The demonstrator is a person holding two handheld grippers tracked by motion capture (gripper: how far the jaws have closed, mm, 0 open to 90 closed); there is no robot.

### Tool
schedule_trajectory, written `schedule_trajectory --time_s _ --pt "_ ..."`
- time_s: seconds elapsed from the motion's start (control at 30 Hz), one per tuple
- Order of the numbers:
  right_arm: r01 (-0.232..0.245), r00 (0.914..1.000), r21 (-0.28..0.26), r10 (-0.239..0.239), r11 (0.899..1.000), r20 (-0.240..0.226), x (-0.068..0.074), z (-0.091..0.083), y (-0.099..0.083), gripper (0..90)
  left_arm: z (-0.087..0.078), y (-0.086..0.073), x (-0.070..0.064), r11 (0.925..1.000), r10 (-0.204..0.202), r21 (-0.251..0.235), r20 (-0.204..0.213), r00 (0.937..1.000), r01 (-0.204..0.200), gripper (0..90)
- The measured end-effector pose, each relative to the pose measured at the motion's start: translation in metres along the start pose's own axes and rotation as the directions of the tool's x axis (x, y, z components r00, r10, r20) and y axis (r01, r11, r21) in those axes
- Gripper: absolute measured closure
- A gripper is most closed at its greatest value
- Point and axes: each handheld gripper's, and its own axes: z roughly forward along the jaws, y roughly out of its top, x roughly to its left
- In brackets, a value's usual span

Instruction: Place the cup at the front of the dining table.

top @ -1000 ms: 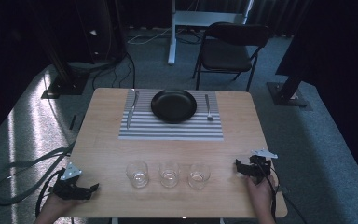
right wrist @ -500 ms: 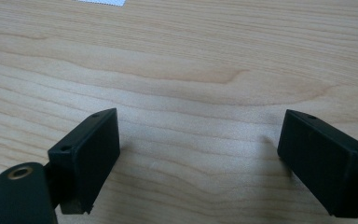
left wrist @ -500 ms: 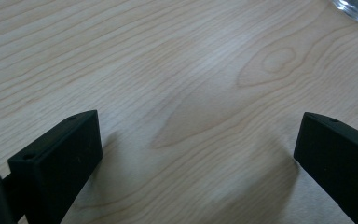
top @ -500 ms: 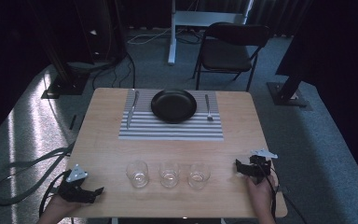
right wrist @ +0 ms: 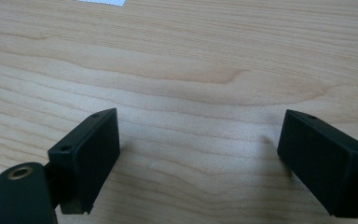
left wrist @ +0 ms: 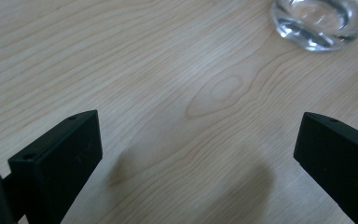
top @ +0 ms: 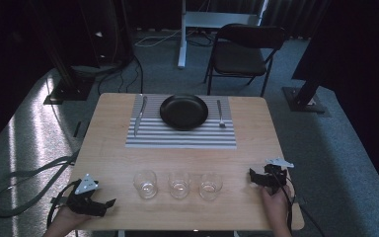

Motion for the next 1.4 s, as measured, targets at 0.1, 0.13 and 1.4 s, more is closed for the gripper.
schedule_trajectory --time_s 0.1,0.13,1.4 --pt "0.0 1.0 0.0 0.0 1.0 0.0 0.0 0.0 0.0 12.2 0.002 0.004 -0.006 0.9998 0.019 -0.008 0.012 0.9997 -0.019 1.4" --pt "0.0 1.0 0.0 0.0 1.0 0.0 0.0 0.0 0.0 12.2 0.002 0.004 -0.007 0.9997 0.022 -0.009 0.017 0.9996 -0.022 1.4" --pt "0.0 1.0 0.0 0.0 1.0 0.0 0.0 0.0 0.0 12.2 0.019 0.034 -0.043 0.9898 0.121 -0.091 0.128 0.9844 -0.11 5.9"
